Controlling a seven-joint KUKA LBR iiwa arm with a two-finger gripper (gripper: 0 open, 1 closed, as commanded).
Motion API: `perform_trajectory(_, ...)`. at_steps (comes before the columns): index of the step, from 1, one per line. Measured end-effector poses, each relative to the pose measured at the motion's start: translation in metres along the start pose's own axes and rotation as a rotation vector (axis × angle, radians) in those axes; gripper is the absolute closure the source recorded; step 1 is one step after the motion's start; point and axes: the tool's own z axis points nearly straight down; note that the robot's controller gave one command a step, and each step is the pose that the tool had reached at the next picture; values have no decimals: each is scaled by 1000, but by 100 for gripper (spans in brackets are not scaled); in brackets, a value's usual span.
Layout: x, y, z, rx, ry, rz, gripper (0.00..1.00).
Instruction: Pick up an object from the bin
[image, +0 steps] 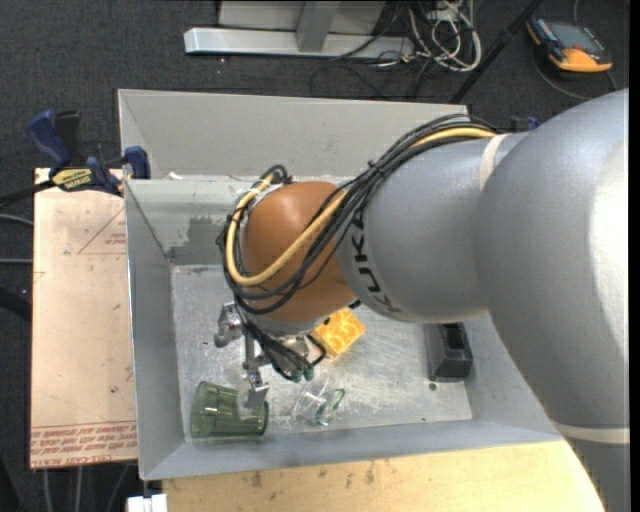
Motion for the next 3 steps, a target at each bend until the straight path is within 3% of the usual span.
perform_trajectory(1,6,6,17,0,12,-10,0)
perform_trajectory(2,13,42,51,11,-13,-38,100)
perform_trajectory(3,13,42,51,11,-13,-38,100)
